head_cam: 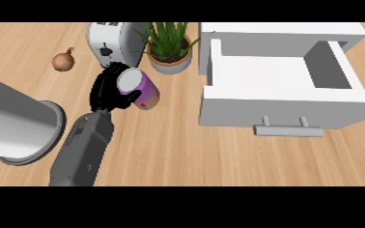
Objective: Pick up the can, place it into the drawer and close the drawer
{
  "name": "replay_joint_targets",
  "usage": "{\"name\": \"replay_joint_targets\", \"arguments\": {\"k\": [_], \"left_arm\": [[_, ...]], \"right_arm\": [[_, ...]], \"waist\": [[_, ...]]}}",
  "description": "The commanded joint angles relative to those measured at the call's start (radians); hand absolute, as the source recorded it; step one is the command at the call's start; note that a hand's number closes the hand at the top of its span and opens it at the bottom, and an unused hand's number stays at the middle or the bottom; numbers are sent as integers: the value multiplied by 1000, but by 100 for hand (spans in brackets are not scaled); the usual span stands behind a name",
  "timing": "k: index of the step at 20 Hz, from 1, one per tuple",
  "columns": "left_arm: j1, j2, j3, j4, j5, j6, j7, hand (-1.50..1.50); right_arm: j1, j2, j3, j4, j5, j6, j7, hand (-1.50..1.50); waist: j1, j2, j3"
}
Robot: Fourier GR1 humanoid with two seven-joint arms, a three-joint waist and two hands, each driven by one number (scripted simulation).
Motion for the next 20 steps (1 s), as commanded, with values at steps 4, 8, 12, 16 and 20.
{"name": "replay_joint_targets", "arguments": {"k": [4, 8, 12, 16, 20], "left_arm": [[78, -44, -134, -427, 33, 189, 266, 150], [45, -44, -242, -580, 40, 354, 392, 150], [16, -45, -271, -686, -5, 423, 499, 150], [-37, -45, -324, -695, -17, 481, 533, 150], [-178, -45, -336, -576, 4, 580, 531, 150]], "right_arm": [[9, 15, 1, -30, -32, -12, 27, -150], [-56, 10, 23, -13, 13, -24, 36, -150], [-9, 3, -3, -38, -18, 0, 44, -150], [-134, -16, 30, 75, 61, -23, 15, -150], [-32, -44, -23, 3, -80, -5, 40, -150]], "waist": [[-7, 2, -1], [-14, 9, -2], [-27, 11, -2], [-24, 15, -2], [-42, 16, -2]]}}
